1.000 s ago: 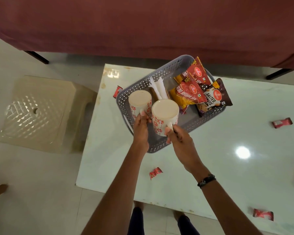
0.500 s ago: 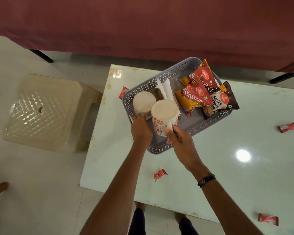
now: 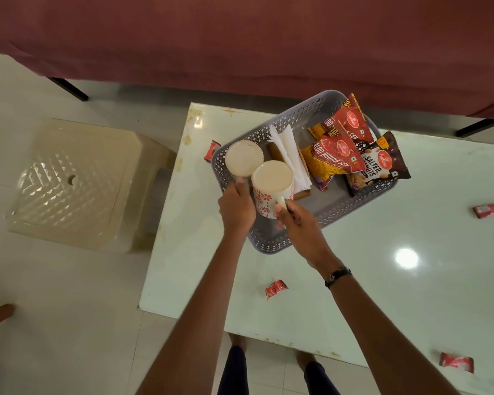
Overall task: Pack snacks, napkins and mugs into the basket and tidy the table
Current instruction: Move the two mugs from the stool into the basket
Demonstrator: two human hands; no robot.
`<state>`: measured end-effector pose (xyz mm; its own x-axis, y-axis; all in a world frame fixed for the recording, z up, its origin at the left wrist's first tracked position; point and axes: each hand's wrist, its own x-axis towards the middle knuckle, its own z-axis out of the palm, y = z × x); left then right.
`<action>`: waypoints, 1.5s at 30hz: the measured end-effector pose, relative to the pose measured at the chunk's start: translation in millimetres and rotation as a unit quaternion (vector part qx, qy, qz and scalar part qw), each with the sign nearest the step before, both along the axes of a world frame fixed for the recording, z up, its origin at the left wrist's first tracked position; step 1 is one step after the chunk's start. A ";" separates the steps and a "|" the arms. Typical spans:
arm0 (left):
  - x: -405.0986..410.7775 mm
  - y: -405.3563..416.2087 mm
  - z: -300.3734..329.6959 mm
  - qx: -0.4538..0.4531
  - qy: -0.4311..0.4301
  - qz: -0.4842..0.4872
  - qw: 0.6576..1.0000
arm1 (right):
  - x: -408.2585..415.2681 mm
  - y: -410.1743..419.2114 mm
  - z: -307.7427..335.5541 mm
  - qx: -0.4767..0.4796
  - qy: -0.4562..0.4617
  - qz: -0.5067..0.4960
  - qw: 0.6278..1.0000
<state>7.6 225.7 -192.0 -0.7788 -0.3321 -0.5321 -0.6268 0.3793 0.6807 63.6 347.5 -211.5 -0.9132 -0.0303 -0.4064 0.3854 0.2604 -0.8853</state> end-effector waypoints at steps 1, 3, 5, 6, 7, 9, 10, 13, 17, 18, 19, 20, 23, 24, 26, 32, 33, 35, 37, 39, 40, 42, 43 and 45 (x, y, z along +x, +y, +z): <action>4.3 0.2 2.8 0.031 0.003 0.013 0.999 | 1.2 1.9 -2.9 -0.002 -0.002 0.007 1.000; 11.0 1.5 6.7 0.065 0.000 0.004 0.998 | 4.8 5.4 -9.0 0.008 -0.009 0.025 1.000; 14.8 4.0 7.3 0.051 0.005 -0.020 0.998 | 6.6 8.5 -12.9 0.029 -0.011 0.056 0.998; 16.2 4.8 6.9 0.034 0.014 -0.030 0.999 | 6.4 9.3 -13.5 0.039 -0.009 0.072 0.997; 17.5 5.4 6.2 0.019 0.023 -0.035 0.999 | 5.6 9.8 -13.8 0.047 -0.005 0.085 0.995; 22.1 5.5 4.9 0.009 0.035 -0.037 0.999 | 3.8 9.8 -14.9 0.069 0.009 0.109 0.992; 25.1 5.1 3.9 0.004 0.041 -0.039 0.998 | 2.8 9.2 -16.1 0.085 0.015 0.122 0.989; 35.2 7.1 2.1 -0.024 0.053 -0.059 0.997 | 1.3 3.7 -18.3 0.142 0.012 0.151 0.978; 40.4 12.2 0.6 -0.053 0.060 -0.071 0.994 | 0.4 -2.9 -16.1 0.248 -0.009 0.206 0.947; 41.3 12.7 0.1 -0.062 0.060 -0.071 0.994 | -0.6 -2.9 -14.9 0.275 -0.016 0.224 0.935; 42.8 13.5 0.3 -0.066 0.058 -0.068 0.994 | -1.4 -1.9 -14.0 0.295 -0.028 0.236 0.926; 44.9 14.4 0.5 -0.065 0.055 -0.061 0.994 | -2.6 -0.6 -13.6 0.307 -0.044 0.241 0.919; 51.0 18.3 0.6 -0.063 0.049 -0.051 0.995 | -3.2 1.6 -11.0 0.328 -0.061 0.233 0.913; 52.0 19.1 0.4 -0.060 0.053 -0.050 0.996 | -1.7 1.7 -9.9 0.333 -0.055 0.231 0.912; 51.7 19.9 0.2 -0.061 0.060 -0.048 0.995 | 1.1 0.9 -7.9 0.340 -0.042 0.234 0.910; 52.9 20.5 3.9 -0.085 0.058 -0.069 0.992 | 5.7 3.1 -6.9 0.332 -0.024 0.255 0.908; 52.8 19.9 3.8 -0.089 0.053 -0.071 0.992 | 7.8 4.5 -5.4 0.336 -0.008 0.260 0.905; 55.2 21.4 5.5 -0.101 0.054 -0.067 0.991 | 14.6 11.5 -1.1 0.339 0.040 0.247 0.907; 61.7 24.9 9.1 -0.111 0.089 -0.047 0.989 | 22.7 22.6 3.9 0.342 0.094 0.231 0.906; 71.5 32.5 15.0 -0.117 0.141 -0.037 0.982 | 33.4 37.3 9.3 0.328 0.125 0.184 0.918; 76.6 38.5 18.2 -0.114 0.162 -0.038 0.979 | 38.9 46.0 13.0 0.303 0.129 0.141 0.934; 86.7 55.3 24.6 -0.105 0.190 -0.054 0.975 | 50.0 64.8 22.4 0.259 0.123 0.065 0.956; 91.7 65.9 28.0 -0.103 0.199 -0.068 0.972 | 55.4 74.8 27.6 0.246 0.115 0.044 0.961; 101.2 89.0 35.2 -0.088 0.207 -0.103 0.969 | 65.8 96.2 36.4 0.229 0.108 0.022 0.967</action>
<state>108.8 314.7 -156.7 -0.9729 -0.2043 -0.1082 -0.2119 0.6006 0.7710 129.4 443.7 -175.2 -0.9802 0.0667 -0.1864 0.1838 0.6560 -0.7320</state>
